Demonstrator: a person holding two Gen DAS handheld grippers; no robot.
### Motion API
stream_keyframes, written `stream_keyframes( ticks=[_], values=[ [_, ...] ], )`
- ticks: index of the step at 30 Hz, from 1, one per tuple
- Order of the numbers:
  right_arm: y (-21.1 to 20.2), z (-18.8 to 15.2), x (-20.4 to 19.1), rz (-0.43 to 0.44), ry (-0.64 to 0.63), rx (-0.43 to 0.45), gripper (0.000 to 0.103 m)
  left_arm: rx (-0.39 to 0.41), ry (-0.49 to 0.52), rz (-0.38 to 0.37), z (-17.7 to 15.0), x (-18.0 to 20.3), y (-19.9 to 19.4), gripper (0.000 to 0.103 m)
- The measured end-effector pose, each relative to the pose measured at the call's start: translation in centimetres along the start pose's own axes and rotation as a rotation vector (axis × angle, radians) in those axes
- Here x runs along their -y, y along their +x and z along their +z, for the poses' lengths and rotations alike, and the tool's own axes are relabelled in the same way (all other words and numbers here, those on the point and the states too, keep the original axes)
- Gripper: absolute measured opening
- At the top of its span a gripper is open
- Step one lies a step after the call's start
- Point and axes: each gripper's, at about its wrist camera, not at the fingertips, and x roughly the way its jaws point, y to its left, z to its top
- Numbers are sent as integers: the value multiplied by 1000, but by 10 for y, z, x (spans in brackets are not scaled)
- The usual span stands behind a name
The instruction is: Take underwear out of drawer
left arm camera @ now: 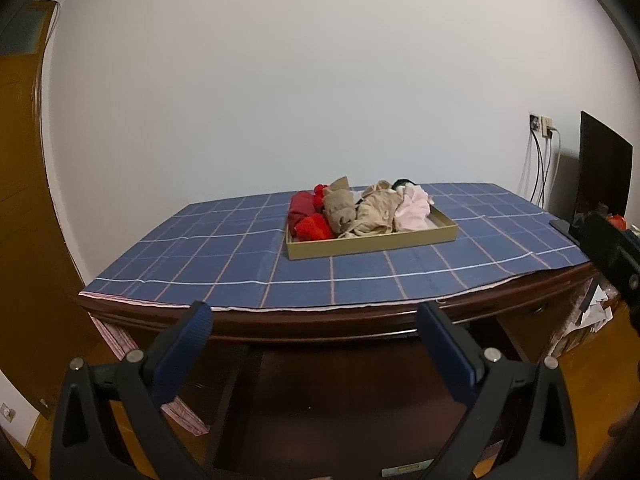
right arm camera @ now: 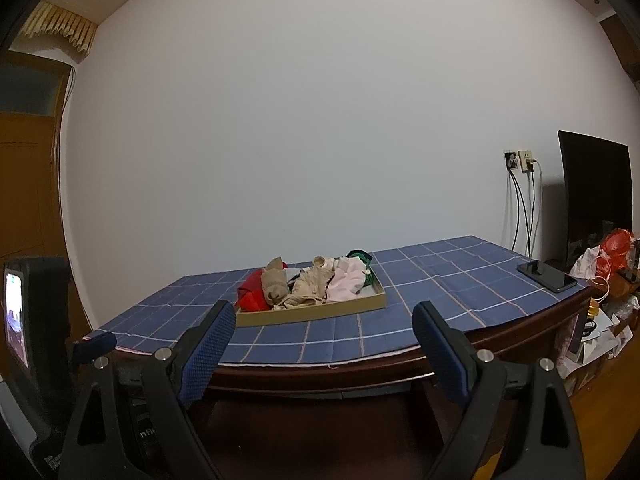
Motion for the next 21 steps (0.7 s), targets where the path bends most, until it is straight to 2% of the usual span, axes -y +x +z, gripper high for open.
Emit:
stream_keyframes(
  ticks=[13,21],
  values=[
    [-6,-11,7,-3,10,-22,92,-16,5,-7,-12,7,-4,103],
    [-14,-9,2,-14,-5,25,92,-7,-12,-6,-14,3,-7,103]
  ],
)
